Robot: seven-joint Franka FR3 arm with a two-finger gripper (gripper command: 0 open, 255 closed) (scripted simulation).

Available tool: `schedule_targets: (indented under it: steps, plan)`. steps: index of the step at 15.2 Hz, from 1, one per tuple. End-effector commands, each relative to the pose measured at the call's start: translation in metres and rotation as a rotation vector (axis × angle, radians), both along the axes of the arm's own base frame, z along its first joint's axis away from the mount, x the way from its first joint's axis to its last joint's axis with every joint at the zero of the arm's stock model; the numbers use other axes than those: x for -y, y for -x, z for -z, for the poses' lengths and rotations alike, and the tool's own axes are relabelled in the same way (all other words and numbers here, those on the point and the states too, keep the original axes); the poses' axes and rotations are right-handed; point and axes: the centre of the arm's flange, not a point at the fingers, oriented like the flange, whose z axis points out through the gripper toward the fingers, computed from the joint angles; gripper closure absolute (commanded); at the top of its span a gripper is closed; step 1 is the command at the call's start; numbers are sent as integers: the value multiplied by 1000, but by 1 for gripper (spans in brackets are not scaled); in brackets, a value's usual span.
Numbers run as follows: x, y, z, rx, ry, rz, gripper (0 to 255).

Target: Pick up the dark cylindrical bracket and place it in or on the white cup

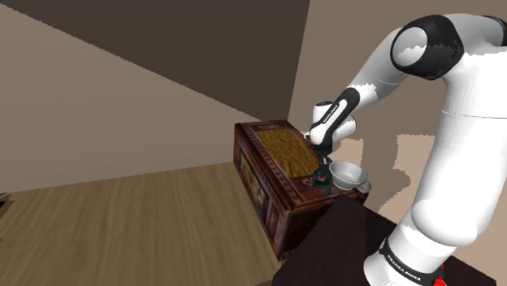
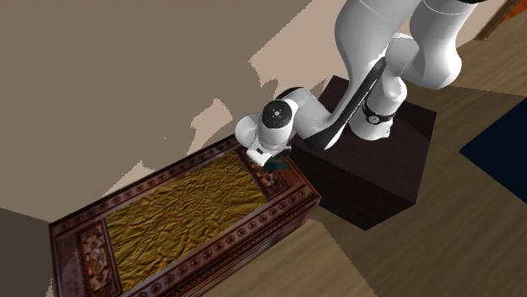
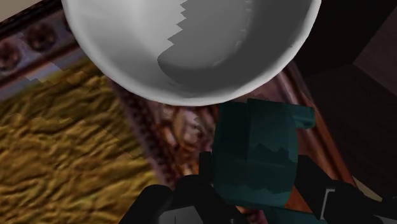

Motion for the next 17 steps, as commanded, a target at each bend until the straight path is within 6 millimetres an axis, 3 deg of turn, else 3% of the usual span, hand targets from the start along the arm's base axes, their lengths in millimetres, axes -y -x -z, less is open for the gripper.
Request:
schedule_targets:
  steps: [1,17]
  plan:
    - [0,0,-10,0,0,0,255]
    - [0,0,-94,0,0,0,255]
